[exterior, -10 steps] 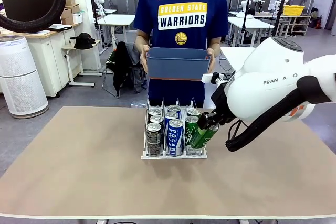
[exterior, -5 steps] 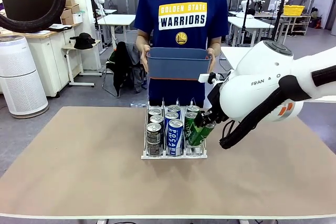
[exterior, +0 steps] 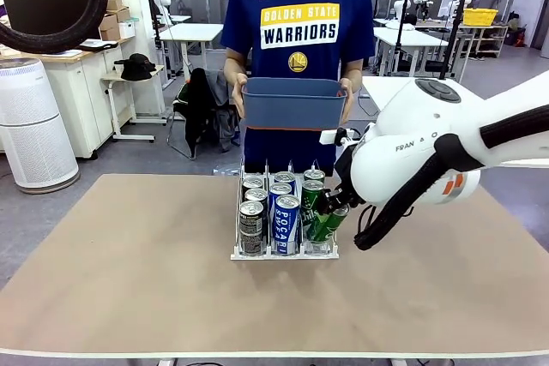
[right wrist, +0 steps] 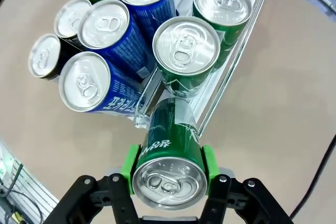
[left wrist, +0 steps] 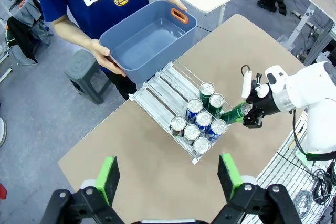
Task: Fill the beverage cans into the dispenser.
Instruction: Place the picked Sprite in the line of the Automatic Can Dispenser with the same cans.
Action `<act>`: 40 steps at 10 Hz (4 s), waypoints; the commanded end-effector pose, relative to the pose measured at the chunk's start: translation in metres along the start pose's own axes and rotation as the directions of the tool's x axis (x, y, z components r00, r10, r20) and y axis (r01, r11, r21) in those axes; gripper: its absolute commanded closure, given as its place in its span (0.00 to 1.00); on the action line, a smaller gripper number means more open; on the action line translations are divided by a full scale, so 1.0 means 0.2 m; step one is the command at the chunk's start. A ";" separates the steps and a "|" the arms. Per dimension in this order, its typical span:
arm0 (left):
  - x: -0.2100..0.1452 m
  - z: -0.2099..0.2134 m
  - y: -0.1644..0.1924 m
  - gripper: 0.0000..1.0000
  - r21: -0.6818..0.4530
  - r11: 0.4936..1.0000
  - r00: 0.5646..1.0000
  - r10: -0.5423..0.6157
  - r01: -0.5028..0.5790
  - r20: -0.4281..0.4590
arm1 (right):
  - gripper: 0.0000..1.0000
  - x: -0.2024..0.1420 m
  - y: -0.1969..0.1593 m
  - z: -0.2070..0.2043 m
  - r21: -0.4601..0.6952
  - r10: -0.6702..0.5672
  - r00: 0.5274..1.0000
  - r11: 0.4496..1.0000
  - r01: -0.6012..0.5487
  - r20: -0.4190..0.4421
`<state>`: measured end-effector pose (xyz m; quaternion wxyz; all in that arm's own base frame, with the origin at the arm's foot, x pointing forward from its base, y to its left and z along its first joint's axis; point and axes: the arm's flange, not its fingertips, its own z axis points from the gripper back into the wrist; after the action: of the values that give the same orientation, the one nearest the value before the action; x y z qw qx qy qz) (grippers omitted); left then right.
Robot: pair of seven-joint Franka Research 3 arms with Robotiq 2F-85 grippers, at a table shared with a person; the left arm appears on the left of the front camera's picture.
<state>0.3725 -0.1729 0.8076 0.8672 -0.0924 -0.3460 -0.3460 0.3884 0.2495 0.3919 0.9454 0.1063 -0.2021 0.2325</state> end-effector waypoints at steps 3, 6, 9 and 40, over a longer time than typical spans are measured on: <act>-0.01 0.00 0.01 0.00 0.001 1.000 1.000 -0.008 0.008 -0.003 | 1.00 0.15 0.02 -0.07 0.008 0.003 0.994 1.000 -0.002 -0.109; -0.01 0.00 0.01 0.00 0.001 1.000 1.000 -0.008 0.008 -0.003 | 0.22 0.25 0.05 -0.07 0.015 0.026 0.965 1.000 -0.023 -0.260; -0.01 0.00 0.01 0.00 0.001 1.000 1.000 -0.008 0.008 -0.003 | 0.00 0.36 0.13 0.07 0.003 0.045 0.952 0.999 -0.046 -0.304; -0.01 0.00 0.01 0.00 0.001 1.000 1.000 -0.008 0.008 -0.003 | 0.00 0.79 -0.25 1.88 0.065 0.358 0.904 0.922 -0.382 0.234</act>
<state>0.3727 -0.1726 0.8076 0.8674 -0.0922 -0.3460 -0.3456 0.4164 0.1582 0.7912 0.8455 0.1317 -0.3164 0.4095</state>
